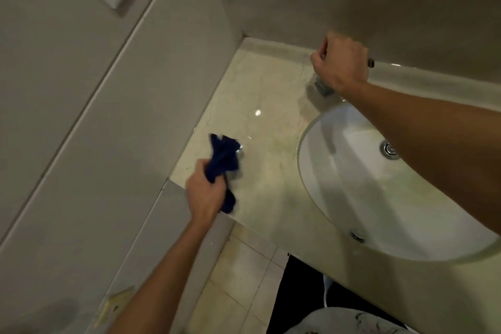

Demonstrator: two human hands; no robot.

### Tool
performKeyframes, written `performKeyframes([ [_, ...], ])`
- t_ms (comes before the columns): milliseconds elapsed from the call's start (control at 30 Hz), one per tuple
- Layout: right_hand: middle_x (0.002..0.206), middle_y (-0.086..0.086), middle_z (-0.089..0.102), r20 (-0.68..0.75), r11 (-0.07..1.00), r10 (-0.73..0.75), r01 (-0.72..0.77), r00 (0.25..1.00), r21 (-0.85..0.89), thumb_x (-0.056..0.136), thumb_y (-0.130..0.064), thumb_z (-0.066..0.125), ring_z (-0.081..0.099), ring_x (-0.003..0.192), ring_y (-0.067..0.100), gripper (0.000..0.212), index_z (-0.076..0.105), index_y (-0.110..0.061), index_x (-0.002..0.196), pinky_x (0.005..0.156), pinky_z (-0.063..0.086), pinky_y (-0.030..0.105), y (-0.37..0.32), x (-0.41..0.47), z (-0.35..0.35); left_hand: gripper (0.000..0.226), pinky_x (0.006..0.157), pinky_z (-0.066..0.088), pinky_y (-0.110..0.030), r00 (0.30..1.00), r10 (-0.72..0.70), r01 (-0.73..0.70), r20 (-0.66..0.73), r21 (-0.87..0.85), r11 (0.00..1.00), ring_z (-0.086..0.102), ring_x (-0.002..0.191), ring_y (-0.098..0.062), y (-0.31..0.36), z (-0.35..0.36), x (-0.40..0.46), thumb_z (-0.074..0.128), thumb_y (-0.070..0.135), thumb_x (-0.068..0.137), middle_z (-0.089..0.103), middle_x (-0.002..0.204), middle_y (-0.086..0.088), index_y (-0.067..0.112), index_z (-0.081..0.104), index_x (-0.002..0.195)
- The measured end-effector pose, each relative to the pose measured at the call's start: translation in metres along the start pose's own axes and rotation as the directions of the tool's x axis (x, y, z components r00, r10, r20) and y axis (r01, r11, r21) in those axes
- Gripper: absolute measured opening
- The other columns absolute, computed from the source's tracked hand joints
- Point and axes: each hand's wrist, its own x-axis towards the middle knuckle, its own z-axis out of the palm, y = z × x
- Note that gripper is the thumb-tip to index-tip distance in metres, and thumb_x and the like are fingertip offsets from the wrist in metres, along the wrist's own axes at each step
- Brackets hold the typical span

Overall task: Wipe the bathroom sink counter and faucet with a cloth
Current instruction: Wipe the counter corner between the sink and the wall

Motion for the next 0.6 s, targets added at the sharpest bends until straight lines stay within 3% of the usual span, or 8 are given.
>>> performKeyframes([
  [100,0.088,0.011,0.069,-0.002,1.000,0.004,-0.004,1.000,0.014,0.095,-0.036,0.043,0.062,0.075,0.033,0.029,0.062,-0.015,0.099,0.073,0.050,0.041,0.001,0.001,0.001,0.013,0.060,0.043,-0.032,0.996,-0.004,0.017,-0.085,0.145,0.989,0.059,0.070,-0.022,-0.013,-0.009,0.075,0.057,0.012,0.089,0.063,0.081,-0.002,0.013,0.058,0.102],
  [200,0.086,0.008,0.069,-0.029,0.999,0.006,-0.005,1.000,0.033,0.093,-0.035,0.043,0.054,0.070,0.029,0.025,0.060,-0.016,0.095,0.067,0.040,0.036,0.003,0.002,0.006,0.020,0.066,0.050,-0.039,0.999,-0.005,0.011,-0.033,0.191,0.982,0.061,0.078,-0.025,-0.022,0.010,0.135,0.055,0.011,0.092,0.064,0.091,-0.009,0.006,0.056,0.111],
  [300,0.087,0.008,0.069,-0.060,1.000,0.006,-0.004,0.998,0.026,0.093,-0.034,0.045,0.059,0.074,0.033,0.024,0.060,-0.016,0.093,0.066,0.034,0.034,0.005,0.003,0.009,0.017,0.065,0.045,-0.033,0.999,0.031,-0.039,0.044,0.190,0.981,0.061,0.079,-0.022,-0.019,0.046,0.161,0.051,0.010,0.095,0.065,0.092,-0.007,0.006,0.056,0.111],
  [433,0.088,0.007,0.070,-0.053,1.000,0.018,-0.017,0.998,0.015,0.092,-0.035,0.046,0.062,0.077,0.035,0.024,0.061,-0.017,0.095,0.066,0.041,0.035,0.005,0.004,0.011,0.032,0.070,0.046,-0.030,0.997,0.036,-0.043,0.071,0.103,0.994,0.064,0.079,-0.021,0.012,0.087,0.147,0.048,0.011,0.095,0.064,0.091,-0.001,0.013,0.051,0.127],
  [533,0.088,0.007,0.070,-0.057,1.000,0.027,-0.026,0.998,0.011,0.093,-0.035,0.047,0.061,0.075,0.033,0.024,0.061,-0.016,0.095,0.067,0.037,0.034,0.004,0.002,0.009,0.043,0.074,0.054,-0.035,0.976,0.108,-0.121,0.190,0.061,0.991,0.067,0.083,-0.027,0.044,0.116,0.112,0.050,0.015,0.088,0.069,0.094,-0.006,0.019,0.050,0.131],
  [600,0.088,0.006,0.070,-0.057,1.000,0.023,-0.023,0.998,0.007,0.093,-0.035,0.046,0.060,0.074,0.030,0.025,0.062,-0.016,0.096,0.067,0.042,0.035,0.002,0.002,0.008,0.054,0.075,0.056,-0.039,0.949,0.163,-0.194,0.269,0.093,0.977,0.068,0.087,-0.033,0.075,0.139,0.078,0.055,0.011,0.085,0.071,0.099,-0.011,0.019,0.048,0.138],
])
